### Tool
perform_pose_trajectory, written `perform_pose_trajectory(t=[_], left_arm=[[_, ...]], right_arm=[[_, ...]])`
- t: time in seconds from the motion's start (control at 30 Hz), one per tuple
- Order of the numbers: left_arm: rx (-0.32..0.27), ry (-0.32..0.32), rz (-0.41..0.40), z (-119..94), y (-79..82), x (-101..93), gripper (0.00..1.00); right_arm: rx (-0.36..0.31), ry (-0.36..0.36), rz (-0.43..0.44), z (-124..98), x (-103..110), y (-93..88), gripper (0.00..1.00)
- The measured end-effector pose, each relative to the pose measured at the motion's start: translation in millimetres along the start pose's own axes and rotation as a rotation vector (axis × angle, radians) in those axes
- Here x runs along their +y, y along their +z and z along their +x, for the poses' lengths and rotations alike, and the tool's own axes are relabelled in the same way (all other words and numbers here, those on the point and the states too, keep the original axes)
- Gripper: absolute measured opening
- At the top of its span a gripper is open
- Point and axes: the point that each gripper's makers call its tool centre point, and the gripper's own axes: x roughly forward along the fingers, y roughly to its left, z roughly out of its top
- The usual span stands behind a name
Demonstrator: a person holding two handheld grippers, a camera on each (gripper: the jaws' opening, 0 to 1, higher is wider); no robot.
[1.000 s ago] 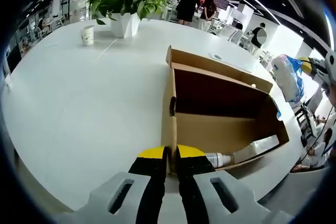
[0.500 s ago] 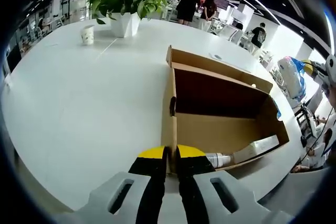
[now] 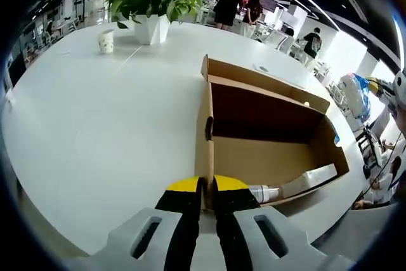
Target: Operate the shoe box by opening the lid, removing the specified soft item, and placing it in the target area until the item is outside and the box remains undamaged.
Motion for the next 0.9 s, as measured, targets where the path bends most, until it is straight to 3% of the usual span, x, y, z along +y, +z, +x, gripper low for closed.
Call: perform_pose_trajectory(t=[0.53,0.9], left_arm=[[0.003,0.004,0.006,1.0,-0.2,1.0,0.05],[0.015,0.008,0.012,0.7,0.0,0.5,0.05]], right_arm=[[0.018,-0.058,0.018,-24.9,-30.1,-31.0,0.00],[0.054,-0.094,0.039,-39.8,-49.2,-66.9,0.00]])
